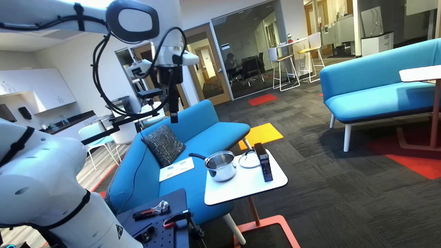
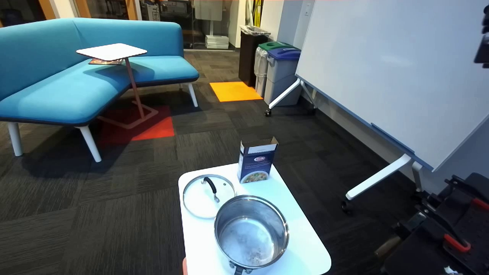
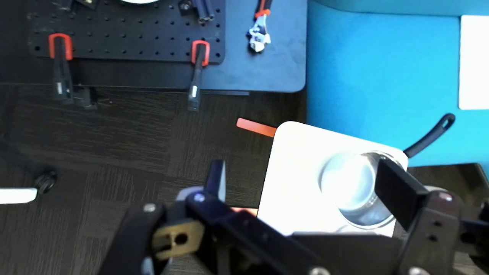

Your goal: Pour some of the contents of the blue box into the silver pot and close the pot with the glass lid

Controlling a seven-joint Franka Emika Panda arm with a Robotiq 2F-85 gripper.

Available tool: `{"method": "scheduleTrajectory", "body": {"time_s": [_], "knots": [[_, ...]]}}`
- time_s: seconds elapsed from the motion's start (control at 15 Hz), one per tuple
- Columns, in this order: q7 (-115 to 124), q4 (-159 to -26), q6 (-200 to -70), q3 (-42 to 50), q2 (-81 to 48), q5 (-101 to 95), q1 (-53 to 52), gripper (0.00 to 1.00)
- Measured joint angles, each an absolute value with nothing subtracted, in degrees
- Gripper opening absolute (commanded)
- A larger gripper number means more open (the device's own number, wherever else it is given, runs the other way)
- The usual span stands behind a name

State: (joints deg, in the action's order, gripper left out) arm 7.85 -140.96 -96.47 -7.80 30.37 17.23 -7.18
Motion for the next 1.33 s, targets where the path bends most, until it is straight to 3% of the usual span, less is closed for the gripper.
{"method": "scheduleTrajectory", "body": {"time_s": [0.93,1.33], "knots": [[30.10,-133.83,-125.51,-7.87,-4.64,37.26,-6.32,1.00],[33.04,-132.23,-125.88,-7.88,-7.05,37.51,-6.78,1.00]]}}
